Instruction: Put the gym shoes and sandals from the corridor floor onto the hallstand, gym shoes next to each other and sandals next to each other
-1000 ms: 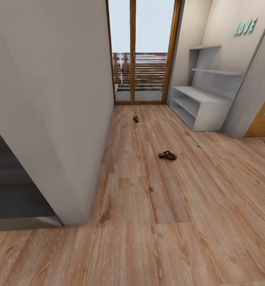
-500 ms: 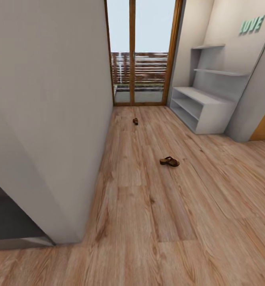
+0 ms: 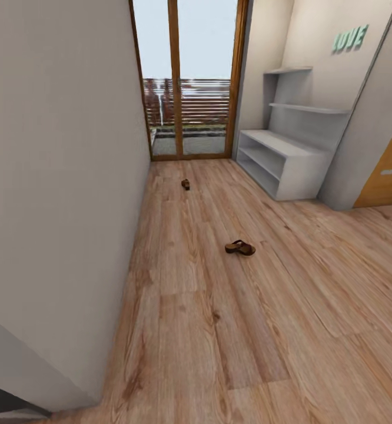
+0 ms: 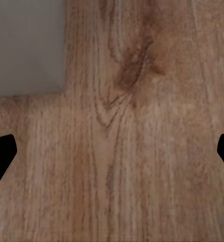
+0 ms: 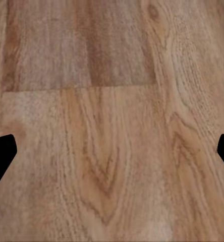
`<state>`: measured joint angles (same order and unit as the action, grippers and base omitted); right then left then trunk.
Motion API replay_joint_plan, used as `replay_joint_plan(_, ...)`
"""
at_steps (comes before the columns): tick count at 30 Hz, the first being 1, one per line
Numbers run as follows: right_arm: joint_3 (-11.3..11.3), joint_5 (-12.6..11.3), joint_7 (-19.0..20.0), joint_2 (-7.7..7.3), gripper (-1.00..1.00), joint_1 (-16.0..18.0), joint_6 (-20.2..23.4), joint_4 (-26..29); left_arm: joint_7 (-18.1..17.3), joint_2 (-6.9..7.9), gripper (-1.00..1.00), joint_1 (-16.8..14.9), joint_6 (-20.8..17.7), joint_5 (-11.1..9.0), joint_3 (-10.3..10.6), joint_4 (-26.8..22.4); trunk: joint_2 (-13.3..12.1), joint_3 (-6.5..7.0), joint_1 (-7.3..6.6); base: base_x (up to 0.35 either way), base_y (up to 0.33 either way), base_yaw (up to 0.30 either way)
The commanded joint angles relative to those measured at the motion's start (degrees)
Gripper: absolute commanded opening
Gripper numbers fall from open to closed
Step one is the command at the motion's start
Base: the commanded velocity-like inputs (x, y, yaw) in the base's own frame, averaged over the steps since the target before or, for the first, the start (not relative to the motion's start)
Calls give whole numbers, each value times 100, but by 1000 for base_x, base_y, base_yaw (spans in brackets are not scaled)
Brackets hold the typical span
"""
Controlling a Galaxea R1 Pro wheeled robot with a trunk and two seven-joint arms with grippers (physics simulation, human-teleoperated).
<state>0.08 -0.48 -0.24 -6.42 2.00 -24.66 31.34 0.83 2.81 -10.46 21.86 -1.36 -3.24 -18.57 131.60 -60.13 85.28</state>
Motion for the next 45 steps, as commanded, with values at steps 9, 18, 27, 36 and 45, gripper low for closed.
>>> replay_joint_plan(9, 1, -5, -2, 0, 100, 4, -18, -5, 5, 0, 100, 0, 20, -13, -2, 7, 1, 15, 3, 338, 0, -247)
replay_joint_plan(18, 1, -5, -2, 0, 100, 3, -17, -5, 5, 0, 100, 0, 20, -13, -2, 5, 1, 41, 3, 339, 0, -253)
replay_joint_plan(27, 1, -5, -2, 0, 100, 4, -21, -3, 5, 0, 100, 0, 19, -13, -2, 3, 1, 69, 3, 339, 0, -253)
replay_joint_plan(36, 1, -10, -2, 0, 100, 3, -21, 4, 5, 0, 100, 0, 20, -13, -2, 3, 1, 100, 3, 339, 0, -240)
replay_joint_plan(45, 9, -5, 16, 0, 100, 2, -17, 3, 5, 0, 100, 0, 20, -13, -2, 3, 1, 105, 3, 339, 1, -40)
